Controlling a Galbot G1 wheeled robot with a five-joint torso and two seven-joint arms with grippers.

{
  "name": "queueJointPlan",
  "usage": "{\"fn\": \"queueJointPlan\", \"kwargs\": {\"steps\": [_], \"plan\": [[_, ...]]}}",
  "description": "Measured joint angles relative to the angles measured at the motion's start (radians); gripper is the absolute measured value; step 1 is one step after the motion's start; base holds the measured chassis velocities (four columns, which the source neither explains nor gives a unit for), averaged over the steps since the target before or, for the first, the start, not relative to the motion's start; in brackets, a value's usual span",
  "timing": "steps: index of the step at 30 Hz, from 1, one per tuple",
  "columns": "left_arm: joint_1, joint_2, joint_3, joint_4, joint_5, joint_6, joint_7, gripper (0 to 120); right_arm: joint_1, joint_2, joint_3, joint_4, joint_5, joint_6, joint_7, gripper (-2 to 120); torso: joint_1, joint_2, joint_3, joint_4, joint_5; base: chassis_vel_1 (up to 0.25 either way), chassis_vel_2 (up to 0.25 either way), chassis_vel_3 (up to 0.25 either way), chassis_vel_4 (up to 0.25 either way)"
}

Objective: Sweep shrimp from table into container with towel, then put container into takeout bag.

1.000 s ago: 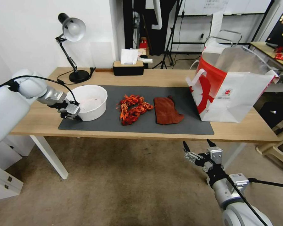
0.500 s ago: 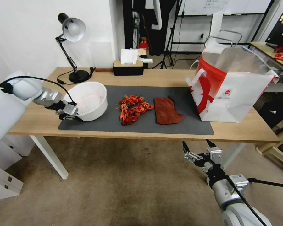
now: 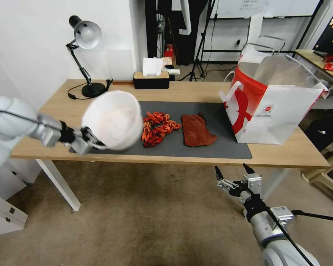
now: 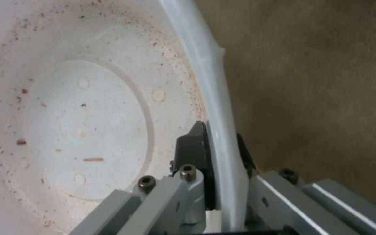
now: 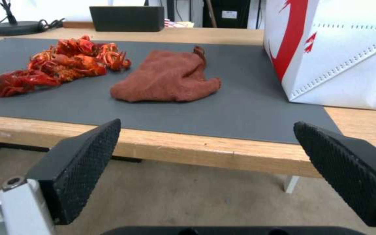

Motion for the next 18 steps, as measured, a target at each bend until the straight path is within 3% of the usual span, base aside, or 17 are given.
{"fn": "queueJointPlan", "kwargs": {"steps": [2,3,6,7,9,10,11,13,14,17,18], "plan": [[0.048,-0.005,-0.013,-0.071,0.036,-0.033,-0.005,0,-0.003,-0.004,0.007,0.001,0.001,0.000,0.000,100,0.000,0.000,0.000,0.0002,-0.0002,0.000,0.000,0.000,0.000],[0.048,-0.005,-0.013,-0.071,0.036,-0.033,-0.005,0,-0.003,-0.004,0.007,0.001,0.001,0.000,0.000,100,0.000,0.000,0.000,0.0002,-0.0002,0.000,0.000,0.000,0.000],[0.150,-0.005,-0.034,-0.188,0.126,-0.075,-0.005,0,-0.010,-0.005,0.011,0.006,0.005,0.000,0.001,100,0.000,0.000,0.000,0.0003,-0.0001,0.000,0.000,0.000,0.000],[0.150,-0.005,-0.034,-0.188,0.126,-0.075,-0.005,0,-0.010,-0.005,0.011,0.006,0.005,0.000,0.001,100,0.000,0.000,0.000,0.0003,-0.0001,0.000,0.000,0.000,0.000],[0.244,-0.007,-0.035,-0.258,0.254,-0.098,0.021,0,-0.015,-0.001,0.009,0.010,0.005,0.000,0.002,100,0.000,0.000,0.000,0.0006,0.0000,0.000,0.000,0.000,0.000],[0.280,-0.017,-0.030,-0.265,0.306,-0.113,0.039,0,-0.017,0.001,0.007,0.012,0.005,0.000,0.002,100,0.000,0.000,0.000,0.0006,0.0002,0.000,0.000,0.000,0.000],[0.280,-0.017,-0.030,-0.265,0.306,-0.113,0.039,0,-0.017,0.001,0.007,0.012,0.005,0.000,0.002,100,0.000,0.000,0.000,0.0006,0.0002,0.000,0.000,0.000,0.000],[0.347,-0.058,-0.008,-0.250,0.403,-0.151,0.072,0,-0.022,0.003,0.007,0.019,0.005,0.001,0.003,100,0.000,0.000,0.000,0.0006,-0.0005,0.000,0.000,0.000,0.000],[0.347,-0.058,-0.008,-0.250,0.403,-0.151,0.072,0,-0.022,0.003,0.007,0.019,0.005,0.001,0.003,100,0.000,0.000,0.000,0.0006,-0.0005,0.000,0.000,0.000,0.000],[0.374,-0.127,0.024,-0.167,0.487,-0.177,0.108,0,-0.030,0.002,0.007,0.030,0.005,0.004,0.003,100,0.000,0.000,0.000,0.0003,-0.0004,0.000,0.000,0.000,0.000],[0.374,-0.127,0.024,-0.167,0.487,-0.177,0.108,0,-0.030,0.002,0.007,0.030,0.005,0.004,0.003,100,0.000,0.000,0.000,0.0003,-0.0004,0.000,0.000,0.000,0.000]]}}
